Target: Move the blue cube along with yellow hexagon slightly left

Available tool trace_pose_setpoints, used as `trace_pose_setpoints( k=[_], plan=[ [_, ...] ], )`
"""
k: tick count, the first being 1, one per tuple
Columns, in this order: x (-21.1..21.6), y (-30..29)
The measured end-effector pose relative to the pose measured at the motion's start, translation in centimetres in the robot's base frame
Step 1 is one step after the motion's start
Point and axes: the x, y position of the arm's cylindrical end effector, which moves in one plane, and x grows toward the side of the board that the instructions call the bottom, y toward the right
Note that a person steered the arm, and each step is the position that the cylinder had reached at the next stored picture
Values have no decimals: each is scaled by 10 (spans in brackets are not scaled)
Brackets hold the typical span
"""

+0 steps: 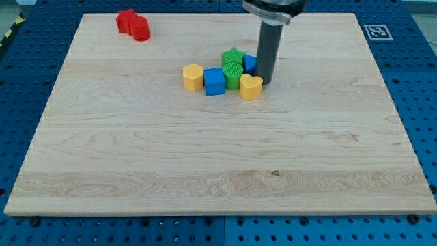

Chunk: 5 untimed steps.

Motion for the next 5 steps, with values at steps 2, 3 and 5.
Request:
trace_pose_setpoints(
  k=[2,3,5],
  plan=[
    [4,3],
    [36,19],
    [84,15]
  ],
)
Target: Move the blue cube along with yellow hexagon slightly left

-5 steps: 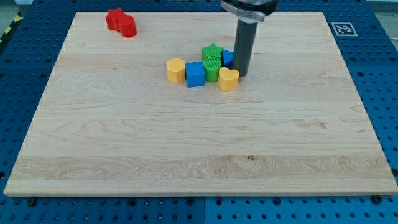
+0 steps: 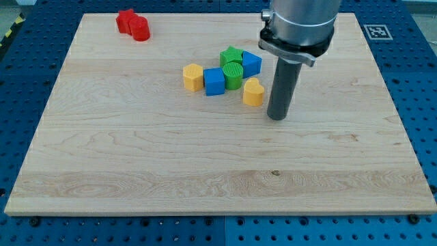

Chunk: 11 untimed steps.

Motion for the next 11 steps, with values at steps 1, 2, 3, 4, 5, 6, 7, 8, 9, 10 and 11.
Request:
trace_pose_setpoints(
  k=[1,2,3,4,5,6,7,8,9,10,11],
  plan=[
    [-6,-42],
    [-17,-65],
    [-20,-65],
    [-38,-72],
    [-44,-72],
    [-54,-64],
    [-68,-54],
    [-76,-50],
    [-76,-50],
    [-76,-59],
    [-76,-78]
  ],
)
